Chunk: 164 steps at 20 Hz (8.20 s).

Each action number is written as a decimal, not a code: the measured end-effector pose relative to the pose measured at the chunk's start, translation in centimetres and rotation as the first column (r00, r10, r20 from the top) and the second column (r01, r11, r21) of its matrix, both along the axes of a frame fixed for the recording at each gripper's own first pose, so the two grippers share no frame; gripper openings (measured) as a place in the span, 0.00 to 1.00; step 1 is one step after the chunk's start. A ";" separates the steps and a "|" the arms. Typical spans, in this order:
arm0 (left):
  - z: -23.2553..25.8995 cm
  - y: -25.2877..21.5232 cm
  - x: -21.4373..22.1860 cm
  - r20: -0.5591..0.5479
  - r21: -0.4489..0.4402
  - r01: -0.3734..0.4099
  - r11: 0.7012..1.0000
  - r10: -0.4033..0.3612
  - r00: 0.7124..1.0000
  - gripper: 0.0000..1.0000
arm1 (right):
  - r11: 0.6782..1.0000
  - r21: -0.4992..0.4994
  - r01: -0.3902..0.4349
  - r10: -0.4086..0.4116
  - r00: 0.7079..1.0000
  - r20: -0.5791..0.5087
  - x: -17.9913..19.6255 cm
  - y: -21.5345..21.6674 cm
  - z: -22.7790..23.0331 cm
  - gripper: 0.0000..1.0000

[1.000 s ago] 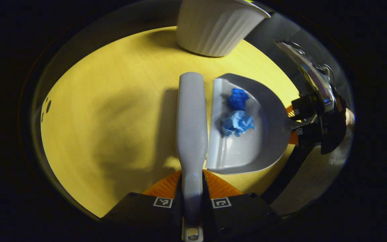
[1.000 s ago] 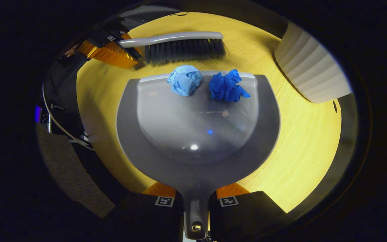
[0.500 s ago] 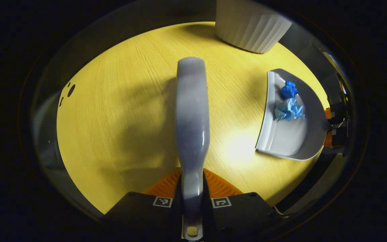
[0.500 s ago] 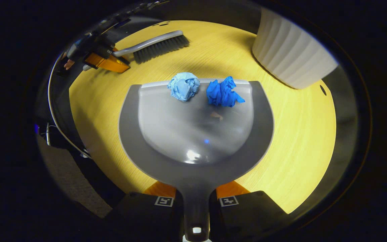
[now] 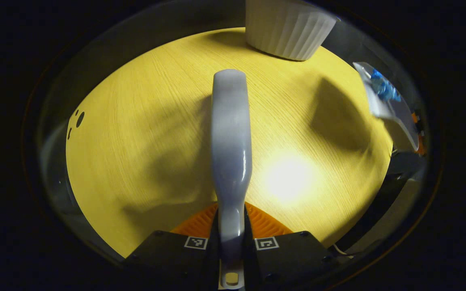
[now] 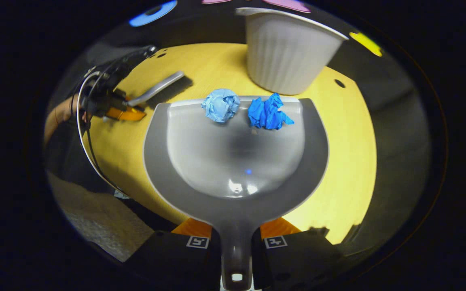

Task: Pick up the small broom and dustpan from the desktop, sweep the trash into the dustpan with the broom, and then empty the trash into the garbage bin.

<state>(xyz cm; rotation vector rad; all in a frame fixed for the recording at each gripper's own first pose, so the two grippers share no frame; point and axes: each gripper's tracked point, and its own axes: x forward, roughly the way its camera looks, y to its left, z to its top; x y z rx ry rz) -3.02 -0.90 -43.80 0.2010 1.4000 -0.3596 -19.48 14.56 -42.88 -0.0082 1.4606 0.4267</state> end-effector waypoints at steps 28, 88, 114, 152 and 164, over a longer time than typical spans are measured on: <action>0.0 0.3 -0.2 0.036 -0.040 0.108 0.993 -0.106 0.994 0.28 | 0.831 -0.552 -0.072 0.236 0.944 0.231 0.3 1.1 -6.2 0.34; -0.1 0.2 -0.2 0.014 -0.017 0.098 0.995 -0.097 0.995 0.28 | 0.964 0.170 0.204 -0.248 0.922 0.299 6.1 3.9 0.3 0.34; 0.1 0.0 -0.5 -0.009 0.038 0.033 0.999 -0.033 0.999 0.31 | 0.995 0.006 -0.098 0.098 0.995 -0.024 -6.2 7.2 -25.4 0.34; 24.6 -8.0 5.5 0.666 -0.104 -0.144 0.984 0.176 0.725 0.89 | 0.980 0.185 0.076 -0.158 0.861 0.484 4.4 2.0 -7.5 0.98; 37.1 -10.2 4.1 0.836 -0.299 -0.076 0.951 0.300 0.460 0.90 | 0.965 0.191 0.179 -0.260 0.573 0.777 8.5 1.1 6.1 0.98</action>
